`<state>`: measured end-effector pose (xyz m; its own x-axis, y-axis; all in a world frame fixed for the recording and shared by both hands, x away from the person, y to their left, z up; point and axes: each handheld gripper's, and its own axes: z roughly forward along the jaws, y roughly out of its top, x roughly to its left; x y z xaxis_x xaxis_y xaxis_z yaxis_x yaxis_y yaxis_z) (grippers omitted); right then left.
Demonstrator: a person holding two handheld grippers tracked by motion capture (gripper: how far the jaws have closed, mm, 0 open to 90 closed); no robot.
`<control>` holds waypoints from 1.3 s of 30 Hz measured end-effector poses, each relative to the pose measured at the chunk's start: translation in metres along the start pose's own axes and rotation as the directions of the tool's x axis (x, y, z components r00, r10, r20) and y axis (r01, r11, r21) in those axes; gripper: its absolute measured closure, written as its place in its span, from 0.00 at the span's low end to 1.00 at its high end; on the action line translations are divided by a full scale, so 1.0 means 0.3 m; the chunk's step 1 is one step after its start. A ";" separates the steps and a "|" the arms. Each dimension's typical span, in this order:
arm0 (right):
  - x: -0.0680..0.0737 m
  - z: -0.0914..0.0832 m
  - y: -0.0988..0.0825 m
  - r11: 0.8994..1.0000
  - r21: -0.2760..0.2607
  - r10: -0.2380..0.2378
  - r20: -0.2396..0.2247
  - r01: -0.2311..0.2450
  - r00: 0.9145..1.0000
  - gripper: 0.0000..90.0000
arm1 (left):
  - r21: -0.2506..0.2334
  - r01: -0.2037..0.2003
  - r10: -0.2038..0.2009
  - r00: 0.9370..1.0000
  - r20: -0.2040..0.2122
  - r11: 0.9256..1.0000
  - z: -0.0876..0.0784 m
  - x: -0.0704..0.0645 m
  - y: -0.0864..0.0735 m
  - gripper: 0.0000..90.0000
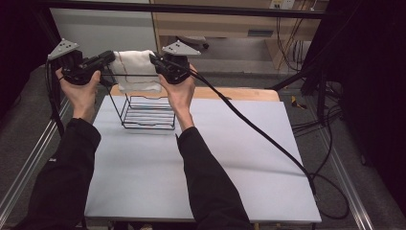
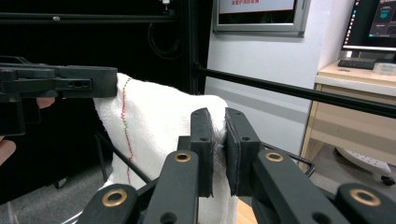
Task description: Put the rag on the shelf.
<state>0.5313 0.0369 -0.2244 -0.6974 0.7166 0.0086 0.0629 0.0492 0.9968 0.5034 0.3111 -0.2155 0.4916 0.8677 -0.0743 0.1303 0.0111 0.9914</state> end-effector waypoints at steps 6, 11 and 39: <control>0.015 -0.016 0.002 1.000 0.005 -0.017 -0.009 0.017 1.000 0.92 | -0.005 -0.009 0.009 1.000 0.011 1.000 -0.025 -0.004 -0.007 0.94; 0.032 -0.031 -0.001 0.999 0.012 -0.040 -0.018 0.040 0.999 0.92 | 0.001 -0.010 0.010 1.000 0.025 1.000 -0.046 -0.005 -0.021 0.93; 0.074 -0.093 -0.075 0.991 0.083 -0.096 -0.080 0.103 0.992 0.91 | 0.114 -0.026 0.021 0.999 0.046 0.993 -0.117 -0.045 -0.100 0.91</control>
<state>0.4946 0.0323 -0.2445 -0.7553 0.6504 -0.0807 0.0499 0.1799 0.9824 0.4625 0.3166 -0.2406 0.5329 0.8441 -0.0585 0.2150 -0.0682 0.9742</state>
